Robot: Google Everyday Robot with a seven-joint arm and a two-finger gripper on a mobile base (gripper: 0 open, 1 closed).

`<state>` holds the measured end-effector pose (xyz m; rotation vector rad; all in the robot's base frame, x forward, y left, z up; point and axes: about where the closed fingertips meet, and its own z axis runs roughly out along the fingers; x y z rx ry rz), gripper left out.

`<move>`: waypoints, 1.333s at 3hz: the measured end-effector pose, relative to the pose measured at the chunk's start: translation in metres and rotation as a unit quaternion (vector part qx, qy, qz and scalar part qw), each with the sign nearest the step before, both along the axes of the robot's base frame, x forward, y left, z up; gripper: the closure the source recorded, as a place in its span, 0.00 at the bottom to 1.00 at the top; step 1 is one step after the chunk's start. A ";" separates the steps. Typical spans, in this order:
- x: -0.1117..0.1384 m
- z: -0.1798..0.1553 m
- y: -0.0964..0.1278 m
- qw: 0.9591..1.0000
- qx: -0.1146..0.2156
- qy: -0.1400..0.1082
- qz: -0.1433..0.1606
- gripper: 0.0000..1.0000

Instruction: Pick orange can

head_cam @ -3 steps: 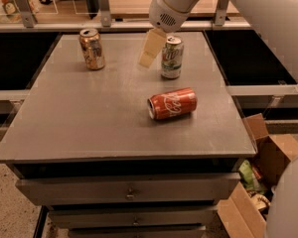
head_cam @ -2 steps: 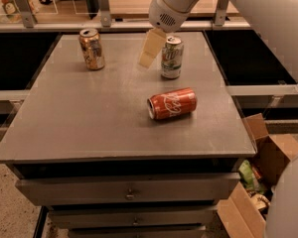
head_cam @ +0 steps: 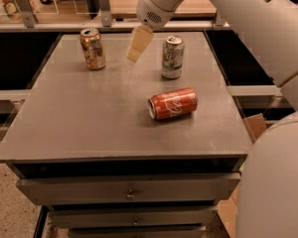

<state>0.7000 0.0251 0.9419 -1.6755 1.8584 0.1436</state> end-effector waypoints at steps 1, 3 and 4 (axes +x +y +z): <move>0.021 0.003 0.019 1.000 0.011 -0.016 0.010 0.00; 0.055 -0.009 0.057 0.998 0.046 -0.027 0.019 0.00; 0.065 -0.016 0.082 0.996 0.078 -0.031 0.032 0.00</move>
Offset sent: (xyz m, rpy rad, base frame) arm 0.0652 0.0580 0.0001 0.0843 -0.0732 0.0378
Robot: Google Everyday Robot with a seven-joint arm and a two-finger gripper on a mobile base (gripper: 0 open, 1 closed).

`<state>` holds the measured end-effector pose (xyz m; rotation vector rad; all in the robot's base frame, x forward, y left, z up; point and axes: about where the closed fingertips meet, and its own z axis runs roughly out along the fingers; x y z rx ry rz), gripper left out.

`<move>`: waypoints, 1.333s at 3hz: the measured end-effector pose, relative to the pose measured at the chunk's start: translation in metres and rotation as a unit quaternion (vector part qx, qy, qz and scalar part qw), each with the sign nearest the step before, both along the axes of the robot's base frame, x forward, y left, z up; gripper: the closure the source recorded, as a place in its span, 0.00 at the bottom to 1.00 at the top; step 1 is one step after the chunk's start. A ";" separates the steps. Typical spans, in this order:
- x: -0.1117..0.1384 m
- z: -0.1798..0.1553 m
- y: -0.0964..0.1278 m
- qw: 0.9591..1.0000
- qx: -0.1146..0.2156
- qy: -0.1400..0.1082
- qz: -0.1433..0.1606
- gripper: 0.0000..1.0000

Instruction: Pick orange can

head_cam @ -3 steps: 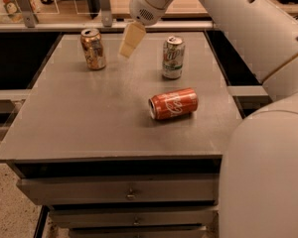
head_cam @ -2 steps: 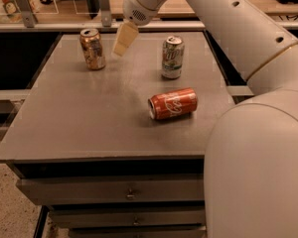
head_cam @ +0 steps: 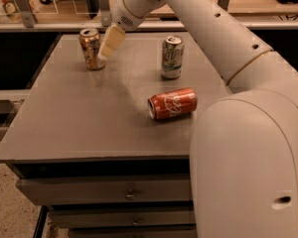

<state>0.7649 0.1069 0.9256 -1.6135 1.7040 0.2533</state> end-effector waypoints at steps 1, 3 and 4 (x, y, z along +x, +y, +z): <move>0.007 -0.009 0.022 1.000 0.017 -0.001 0.012 0.00; 0.008 -0.034 0.054 0.999 0.021 0.021 0.038 0.17; 0.003 -0.038 0.061 0.997 0.037 0.037 0.051 0.40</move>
Offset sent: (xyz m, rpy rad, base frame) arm 0.0130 0.0579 -0.0292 0.0615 0.0253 0.0789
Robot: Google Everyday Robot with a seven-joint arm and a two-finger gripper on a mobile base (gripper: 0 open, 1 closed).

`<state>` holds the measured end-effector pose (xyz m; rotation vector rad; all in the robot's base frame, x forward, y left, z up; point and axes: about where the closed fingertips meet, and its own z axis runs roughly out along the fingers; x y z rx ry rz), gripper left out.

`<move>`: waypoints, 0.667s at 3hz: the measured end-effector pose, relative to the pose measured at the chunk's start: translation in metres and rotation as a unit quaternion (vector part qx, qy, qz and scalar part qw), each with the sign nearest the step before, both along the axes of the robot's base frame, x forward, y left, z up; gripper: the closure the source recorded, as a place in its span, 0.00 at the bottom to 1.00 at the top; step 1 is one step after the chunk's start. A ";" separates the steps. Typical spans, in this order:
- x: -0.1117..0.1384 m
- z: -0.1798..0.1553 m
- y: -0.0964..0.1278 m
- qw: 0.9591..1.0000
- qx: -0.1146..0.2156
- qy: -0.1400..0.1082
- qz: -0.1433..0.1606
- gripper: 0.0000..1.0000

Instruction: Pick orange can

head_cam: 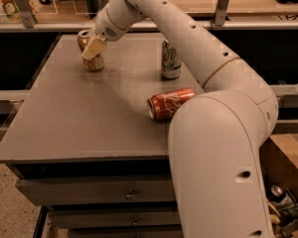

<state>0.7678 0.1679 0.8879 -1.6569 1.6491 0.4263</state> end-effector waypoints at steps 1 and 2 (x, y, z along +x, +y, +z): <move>-0.006 0.004 0.003 1.000 0.015 0.007 0.010 0.64; -0.009 0.014 0.000 0.999 0.034 0.012 0.012 0.87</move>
Offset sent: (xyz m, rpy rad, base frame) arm -0.0129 -0.0110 0.0345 0.1209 0.0246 0.0205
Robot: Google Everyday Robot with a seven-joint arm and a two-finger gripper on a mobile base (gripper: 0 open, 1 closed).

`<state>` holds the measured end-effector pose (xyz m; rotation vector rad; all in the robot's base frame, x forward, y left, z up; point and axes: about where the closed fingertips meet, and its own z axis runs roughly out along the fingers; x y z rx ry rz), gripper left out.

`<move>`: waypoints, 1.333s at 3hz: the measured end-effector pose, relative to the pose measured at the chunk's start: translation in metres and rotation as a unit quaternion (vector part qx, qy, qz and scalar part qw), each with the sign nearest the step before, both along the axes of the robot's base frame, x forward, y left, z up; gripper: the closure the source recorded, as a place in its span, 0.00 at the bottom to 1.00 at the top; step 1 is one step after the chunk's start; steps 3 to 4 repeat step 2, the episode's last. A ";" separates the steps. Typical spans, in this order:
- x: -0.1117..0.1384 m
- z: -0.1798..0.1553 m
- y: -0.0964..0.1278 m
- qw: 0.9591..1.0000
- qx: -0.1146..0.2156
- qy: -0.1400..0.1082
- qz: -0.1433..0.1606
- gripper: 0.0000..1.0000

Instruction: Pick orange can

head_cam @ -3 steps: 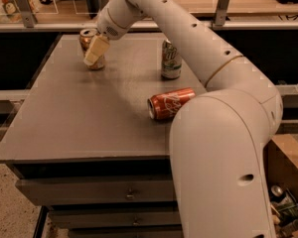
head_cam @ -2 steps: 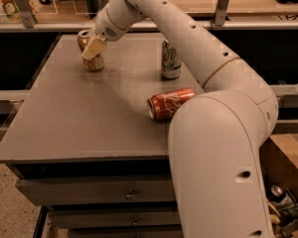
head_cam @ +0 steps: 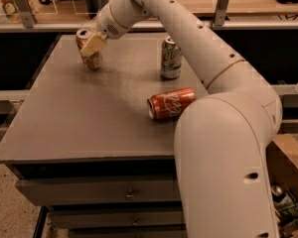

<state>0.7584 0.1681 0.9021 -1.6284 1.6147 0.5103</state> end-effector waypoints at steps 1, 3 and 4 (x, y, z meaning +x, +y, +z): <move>-0.010 0.039 -0.013 1.000 0.017 -0.013 0.004 1.00; -0.010 0.040 -0.013 1.000 0.017 -0.013 0.005 1.00; -0.010 0.040 -0.013 1.000 0.017 -0.013 0.005 1.00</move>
Offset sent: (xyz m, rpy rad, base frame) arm -0.0128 -0.0276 0.0698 0.0411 -0.0406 0.0080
